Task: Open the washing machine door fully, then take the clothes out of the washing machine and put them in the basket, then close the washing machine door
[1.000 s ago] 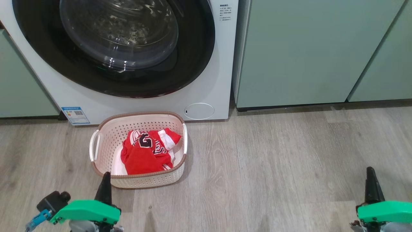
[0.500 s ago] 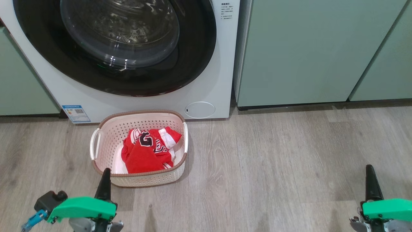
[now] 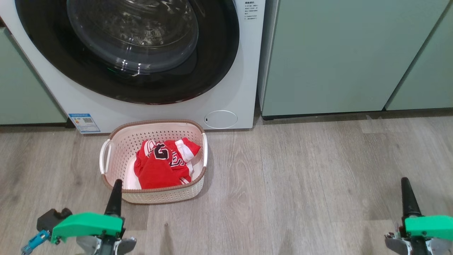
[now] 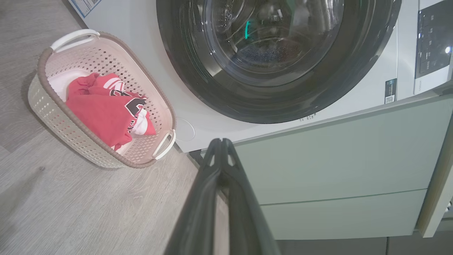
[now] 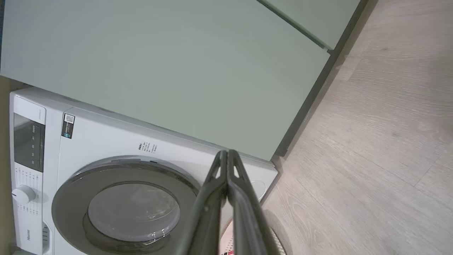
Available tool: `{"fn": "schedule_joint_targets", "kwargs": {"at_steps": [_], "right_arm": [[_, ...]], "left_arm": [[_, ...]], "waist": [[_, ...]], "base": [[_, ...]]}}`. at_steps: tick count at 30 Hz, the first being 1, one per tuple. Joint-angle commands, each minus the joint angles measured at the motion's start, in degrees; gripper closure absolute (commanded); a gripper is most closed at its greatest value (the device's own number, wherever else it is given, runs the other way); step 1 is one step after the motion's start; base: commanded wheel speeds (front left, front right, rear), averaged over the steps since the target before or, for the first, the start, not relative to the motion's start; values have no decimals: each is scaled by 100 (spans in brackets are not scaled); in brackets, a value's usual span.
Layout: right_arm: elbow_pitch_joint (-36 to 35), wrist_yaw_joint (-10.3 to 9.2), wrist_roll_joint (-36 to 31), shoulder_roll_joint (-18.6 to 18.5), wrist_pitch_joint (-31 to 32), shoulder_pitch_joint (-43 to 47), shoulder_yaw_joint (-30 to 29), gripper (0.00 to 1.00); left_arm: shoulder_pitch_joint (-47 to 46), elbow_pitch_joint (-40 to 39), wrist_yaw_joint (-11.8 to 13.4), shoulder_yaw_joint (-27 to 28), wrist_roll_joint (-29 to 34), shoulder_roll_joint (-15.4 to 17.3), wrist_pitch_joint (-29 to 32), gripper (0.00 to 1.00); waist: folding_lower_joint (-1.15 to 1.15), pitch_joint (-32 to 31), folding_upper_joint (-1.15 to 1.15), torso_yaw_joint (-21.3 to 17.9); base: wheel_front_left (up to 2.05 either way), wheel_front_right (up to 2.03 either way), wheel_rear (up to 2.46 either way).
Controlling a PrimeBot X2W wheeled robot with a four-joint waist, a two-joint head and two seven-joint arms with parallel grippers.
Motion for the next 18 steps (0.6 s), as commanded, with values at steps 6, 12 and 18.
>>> {"fn": "schedule_joint_targets", "kwargs": {"at_steps": [6,12,18], "right_arm": [[-249,-3,471,-31,130,-317,102,100],[-280,-3,910,-32,250,-347,110,100],[-307,-4,1287,-32,353,-373,117,100]], "left_arm": [[-327,-318,2,197,-437,18,134,100],[-335,-432,2,227,-844,4,251,100],[-341,-530,3,254,-1195,-8,352,100]], "waist": [[0,15,0,11],[0,32,0,24],[0,47,0,35]], "base": [[0,0,0],[0,0,0],[0,0,0]]}}
